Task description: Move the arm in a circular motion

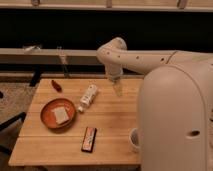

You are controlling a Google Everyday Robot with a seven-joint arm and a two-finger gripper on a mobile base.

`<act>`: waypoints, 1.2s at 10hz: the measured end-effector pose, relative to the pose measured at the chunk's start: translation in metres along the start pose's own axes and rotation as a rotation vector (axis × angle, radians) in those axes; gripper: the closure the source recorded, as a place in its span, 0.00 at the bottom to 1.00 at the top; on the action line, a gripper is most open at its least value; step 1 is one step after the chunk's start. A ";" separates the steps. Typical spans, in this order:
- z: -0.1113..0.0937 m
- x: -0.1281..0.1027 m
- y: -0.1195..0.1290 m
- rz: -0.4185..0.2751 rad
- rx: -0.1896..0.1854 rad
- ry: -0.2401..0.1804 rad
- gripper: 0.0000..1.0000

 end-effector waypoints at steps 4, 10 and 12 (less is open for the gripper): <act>-0.013 -0.058 -0.060 -0.112 0.030 -0.007 0.20; -0.039 -0.189 -0.099 -0.365 0.081 -0.029 0.20; -0.055 -0.241 -0.084 -0.473 0.114 -0.030 0.20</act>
